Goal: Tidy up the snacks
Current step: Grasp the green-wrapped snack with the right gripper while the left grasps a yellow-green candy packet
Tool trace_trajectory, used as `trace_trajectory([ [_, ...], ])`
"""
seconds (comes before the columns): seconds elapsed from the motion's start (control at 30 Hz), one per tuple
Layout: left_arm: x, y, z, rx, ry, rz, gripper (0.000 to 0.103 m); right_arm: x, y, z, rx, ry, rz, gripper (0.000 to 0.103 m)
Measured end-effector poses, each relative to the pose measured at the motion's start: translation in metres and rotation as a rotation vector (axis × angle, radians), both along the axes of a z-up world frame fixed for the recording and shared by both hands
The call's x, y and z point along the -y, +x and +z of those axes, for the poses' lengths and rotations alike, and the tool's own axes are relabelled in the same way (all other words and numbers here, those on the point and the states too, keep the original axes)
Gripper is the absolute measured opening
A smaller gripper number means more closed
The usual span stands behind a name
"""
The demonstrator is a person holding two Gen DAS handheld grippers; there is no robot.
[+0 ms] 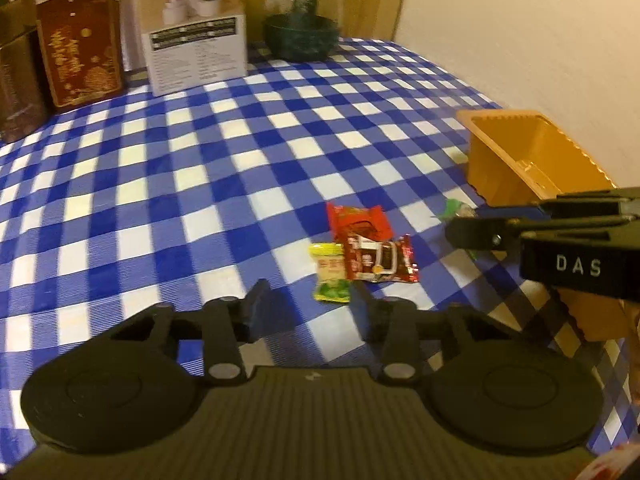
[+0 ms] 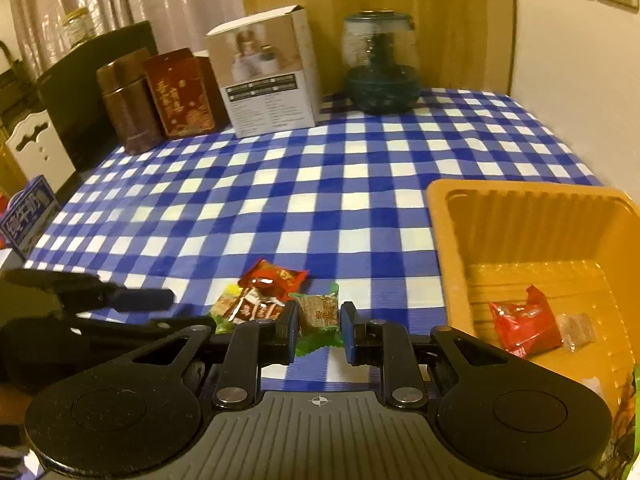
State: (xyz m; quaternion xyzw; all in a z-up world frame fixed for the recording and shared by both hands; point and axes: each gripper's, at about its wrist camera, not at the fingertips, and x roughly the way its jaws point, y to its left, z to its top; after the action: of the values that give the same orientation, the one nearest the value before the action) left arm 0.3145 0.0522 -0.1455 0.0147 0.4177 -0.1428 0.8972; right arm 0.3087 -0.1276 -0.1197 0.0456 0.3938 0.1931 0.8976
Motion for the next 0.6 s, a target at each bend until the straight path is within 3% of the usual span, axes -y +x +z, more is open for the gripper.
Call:
trace_trajectory([
  [0.6,0.014,0.014,-0.014,0.047,0.014,0.013,0.036,0.001,0.002,-0.001,-0.010,0.018,-0.018,0.023],
])
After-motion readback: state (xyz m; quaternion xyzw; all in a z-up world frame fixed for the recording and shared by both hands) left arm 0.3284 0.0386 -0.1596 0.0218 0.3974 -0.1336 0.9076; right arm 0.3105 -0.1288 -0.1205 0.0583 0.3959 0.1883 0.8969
